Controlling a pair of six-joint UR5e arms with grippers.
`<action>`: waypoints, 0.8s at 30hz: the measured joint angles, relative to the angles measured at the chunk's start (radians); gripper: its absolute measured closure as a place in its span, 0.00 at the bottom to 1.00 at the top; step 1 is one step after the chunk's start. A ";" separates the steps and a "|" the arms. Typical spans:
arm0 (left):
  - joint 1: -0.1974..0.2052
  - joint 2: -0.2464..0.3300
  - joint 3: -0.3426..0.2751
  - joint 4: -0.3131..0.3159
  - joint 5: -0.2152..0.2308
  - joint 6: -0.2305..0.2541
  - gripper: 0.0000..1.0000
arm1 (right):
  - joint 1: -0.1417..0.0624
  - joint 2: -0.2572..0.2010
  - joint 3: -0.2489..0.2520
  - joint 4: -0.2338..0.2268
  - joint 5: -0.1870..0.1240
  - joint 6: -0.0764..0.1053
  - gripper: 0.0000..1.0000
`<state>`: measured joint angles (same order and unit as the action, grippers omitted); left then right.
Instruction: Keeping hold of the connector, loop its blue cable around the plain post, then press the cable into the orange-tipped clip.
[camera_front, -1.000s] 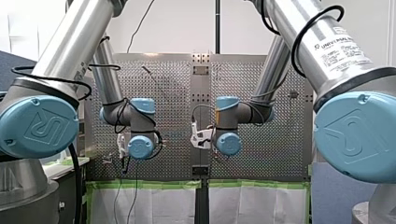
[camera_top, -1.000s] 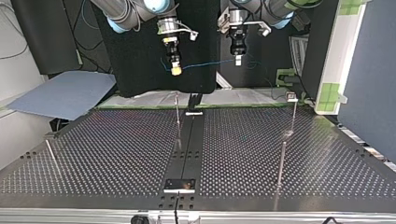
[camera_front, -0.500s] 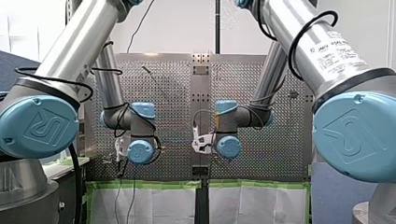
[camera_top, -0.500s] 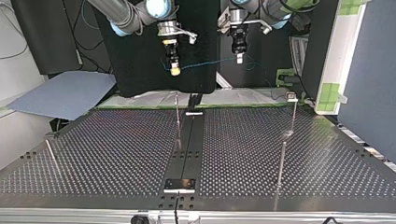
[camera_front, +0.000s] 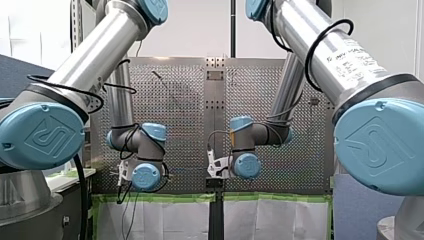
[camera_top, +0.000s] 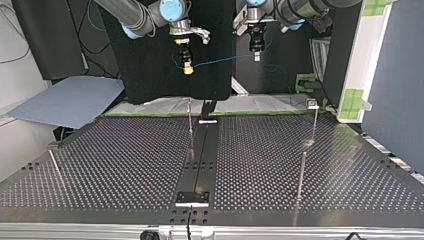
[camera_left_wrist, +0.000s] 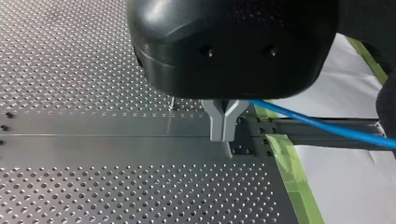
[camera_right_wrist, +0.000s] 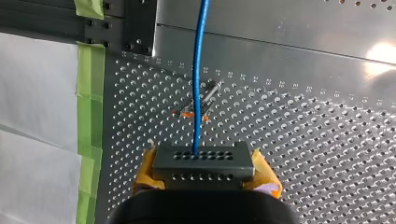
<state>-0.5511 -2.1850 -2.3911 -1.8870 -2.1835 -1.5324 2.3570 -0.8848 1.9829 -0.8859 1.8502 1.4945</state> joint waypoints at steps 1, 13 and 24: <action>0.000 -0.002 0.000 0.000 0.000 0.000 1.00 | 0.000 0.000 0.000 0.000 0.000 0.000 1.00; 0.016 0.087 0.018 -0.053 0.038 -0.038 1.00 | 0.013 -0.083 -0.066 0.045 -0.009 0.045 1.00; 0.048 0.193 0.059 -0.158 -0.055 -0.037 1.00 | 0.004 -0.181 -0.112 0.084 -0.088 0.074 1.00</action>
<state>-0.5031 -1.9920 -2.3316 -2.0453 -2.2383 -1.5694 2.3606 -1.0654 1.8705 -0.8022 1.7617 1.5687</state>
